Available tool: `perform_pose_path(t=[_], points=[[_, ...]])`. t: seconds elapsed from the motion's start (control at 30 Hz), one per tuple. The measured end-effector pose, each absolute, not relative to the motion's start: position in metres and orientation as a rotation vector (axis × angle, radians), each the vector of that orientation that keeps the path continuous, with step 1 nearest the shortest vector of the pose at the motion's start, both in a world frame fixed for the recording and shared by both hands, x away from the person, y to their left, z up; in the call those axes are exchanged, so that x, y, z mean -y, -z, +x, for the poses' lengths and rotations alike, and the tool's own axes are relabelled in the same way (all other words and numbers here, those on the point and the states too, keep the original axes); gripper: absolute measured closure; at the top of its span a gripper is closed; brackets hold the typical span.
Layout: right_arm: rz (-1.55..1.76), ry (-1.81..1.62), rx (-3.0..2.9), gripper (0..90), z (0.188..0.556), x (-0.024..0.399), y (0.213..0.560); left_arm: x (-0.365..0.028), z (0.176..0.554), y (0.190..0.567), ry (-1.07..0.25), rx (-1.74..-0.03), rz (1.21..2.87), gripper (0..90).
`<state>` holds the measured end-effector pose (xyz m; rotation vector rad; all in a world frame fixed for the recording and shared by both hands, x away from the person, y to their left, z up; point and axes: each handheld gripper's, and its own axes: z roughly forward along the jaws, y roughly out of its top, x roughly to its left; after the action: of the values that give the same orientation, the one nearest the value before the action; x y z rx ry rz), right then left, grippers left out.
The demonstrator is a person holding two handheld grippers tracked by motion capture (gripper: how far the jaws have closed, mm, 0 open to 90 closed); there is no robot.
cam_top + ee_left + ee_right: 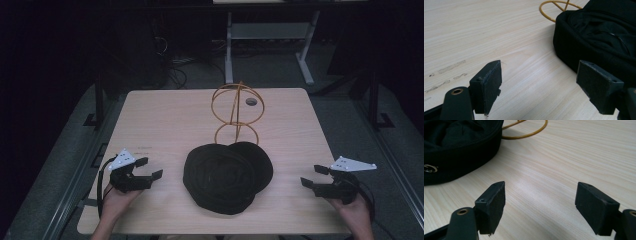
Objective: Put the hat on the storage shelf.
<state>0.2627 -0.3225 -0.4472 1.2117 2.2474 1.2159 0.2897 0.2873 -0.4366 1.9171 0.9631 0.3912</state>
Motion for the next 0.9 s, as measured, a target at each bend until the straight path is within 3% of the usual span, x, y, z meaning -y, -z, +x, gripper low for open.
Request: perform_pose_path(t=[0.5, 0.9], points=[[1.21, -1.243, -2.219, 17.8, 0.263, 0.319, 0.438, -0.285, 0.29, 0.437, -0.363, -0.951, 1.926, 20.1], [1.039, -1.264, -2.284, 15.2, 0.265, 0.282, 0.41, -0.29, 0.286, 0.438, -0.388, -0.964, 1.91, 19.1]])
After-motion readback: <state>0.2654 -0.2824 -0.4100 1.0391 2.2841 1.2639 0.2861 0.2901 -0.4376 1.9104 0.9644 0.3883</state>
